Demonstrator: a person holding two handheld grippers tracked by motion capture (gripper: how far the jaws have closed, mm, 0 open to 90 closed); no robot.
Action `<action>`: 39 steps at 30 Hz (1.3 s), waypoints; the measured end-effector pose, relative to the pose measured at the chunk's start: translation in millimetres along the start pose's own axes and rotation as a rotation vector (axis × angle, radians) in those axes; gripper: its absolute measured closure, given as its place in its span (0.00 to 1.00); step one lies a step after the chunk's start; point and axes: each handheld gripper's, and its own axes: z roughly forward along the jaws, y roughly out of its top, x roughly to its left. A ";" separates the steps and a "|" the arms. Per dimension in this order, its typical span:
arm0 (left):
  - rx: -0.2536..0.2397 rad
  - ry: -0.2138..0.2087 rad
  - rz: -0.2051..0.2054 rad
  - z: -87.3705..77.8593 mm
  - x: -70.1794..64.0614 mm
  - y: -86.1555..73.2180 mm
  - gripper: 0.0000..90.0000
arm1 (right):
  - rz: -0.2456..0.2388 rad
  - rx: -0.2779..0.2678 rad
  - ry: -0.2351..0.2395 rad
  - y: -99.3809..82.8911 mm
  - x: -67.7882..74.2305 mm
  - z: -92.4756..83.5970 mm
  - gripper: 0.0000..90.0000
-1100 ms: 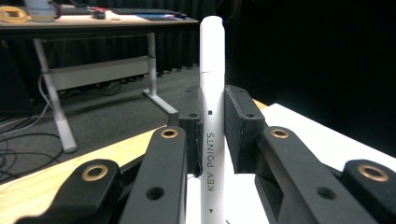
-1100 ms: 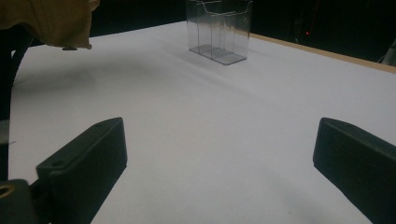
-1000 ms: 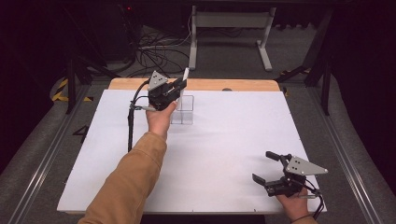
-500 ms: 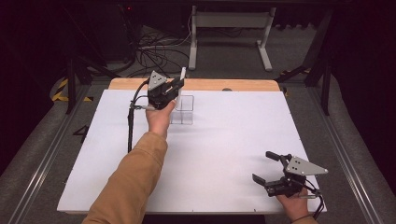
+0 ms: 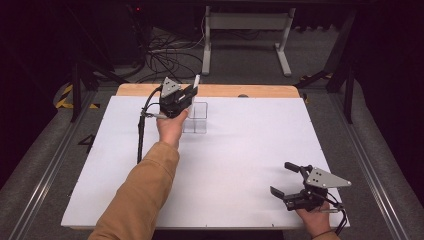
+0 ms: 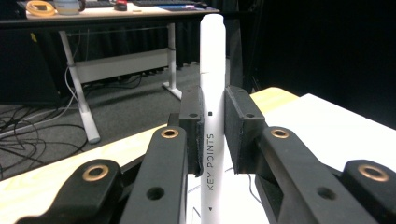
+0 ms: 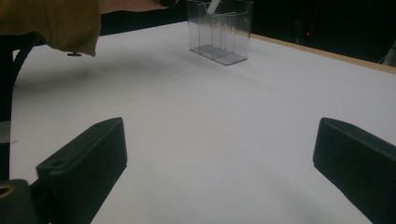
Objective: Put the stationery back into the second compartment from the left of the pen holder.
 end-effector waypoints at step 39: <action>0.034 -0.132 0.030 -84.9 -23.8 29.6 0.28 | 0.003 0.003 -0.011 -0.1 -0.3 2.0 0.04</action>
